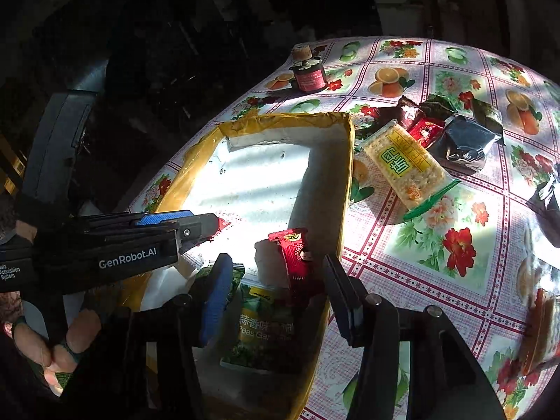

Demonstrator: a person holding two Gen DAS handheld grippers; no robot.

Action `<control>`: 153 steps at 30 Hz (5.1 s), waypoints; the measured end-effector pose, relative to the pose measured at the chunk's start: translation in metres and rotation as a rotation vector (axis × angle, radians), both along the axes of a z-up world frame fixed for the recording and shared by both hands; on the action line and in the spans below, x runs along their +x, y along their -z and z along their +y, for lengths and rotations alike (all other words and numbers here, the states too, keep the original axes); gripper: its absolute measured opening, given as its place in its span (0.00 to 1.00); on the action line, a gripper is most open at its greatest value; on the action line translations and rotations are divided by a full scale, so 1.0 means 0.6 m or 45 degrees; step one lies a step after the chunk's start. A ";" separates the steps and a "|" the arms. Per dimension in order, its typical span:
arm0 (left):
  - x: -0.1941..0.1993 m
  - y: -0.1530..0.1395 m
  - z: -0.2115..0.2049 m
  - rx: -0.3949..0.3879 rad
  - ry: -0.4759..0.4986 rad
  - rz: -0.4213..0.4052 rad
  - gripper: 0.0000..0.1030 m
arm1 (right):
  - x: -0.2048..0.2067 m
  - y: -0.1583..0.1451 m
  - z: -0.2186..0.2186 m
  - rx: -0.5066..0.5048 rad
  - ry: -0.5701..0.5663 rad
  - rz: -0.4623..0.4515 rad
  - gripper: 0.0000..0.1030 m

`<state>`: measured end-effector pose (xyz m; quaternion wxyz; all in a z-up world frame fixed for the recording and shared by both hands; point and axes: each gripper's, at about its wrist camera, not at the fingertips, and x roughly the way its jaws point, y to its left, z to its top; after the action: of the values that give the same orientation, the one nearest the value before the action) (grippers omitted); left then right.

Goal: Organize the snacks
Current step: 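Carry both red snacks into the white tray and open both tools, then withdraw both tools from the tray toward the cracker packets, then grasp the WEIDAN cracker pack with the left tool while the right tool grasps the orange cracker pack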

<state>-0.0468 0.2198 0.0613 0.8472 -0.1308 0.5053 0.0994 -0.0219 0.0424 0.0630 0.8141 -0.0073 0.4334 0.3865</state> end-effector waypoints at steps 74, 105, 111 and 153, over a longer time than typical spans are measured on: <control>0.030 -0.011 -0.260 0.244 0.271 -0.047 0.76 | -0.032 0.015 -0.380 0.052 0.616 0.029 0.66; 0.276 0.063 -0.162 -0.096 -0.357 0.234 0.92 | 0.092 0.068 -0.359 -0.003 0.796 0.149 0.72; 0.304 0.081 -0.181 -0.032 -0.319 0.274 0.96 | 0.120 0.068 -0.335 -0.080 0.805 0.094 0.73; 0.099 0.024 -0.248 0.225 0.065 0.061 0.47 | 0.026 0.006 -0.299 -0.082 0.565 -0.131 0.52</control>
<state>0.0125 0.0710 0.0472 0.8453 -0.0402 0.5178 0.1252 -0.0060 -0.1370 0.0597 0.8994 0.0426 0.3946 0.1832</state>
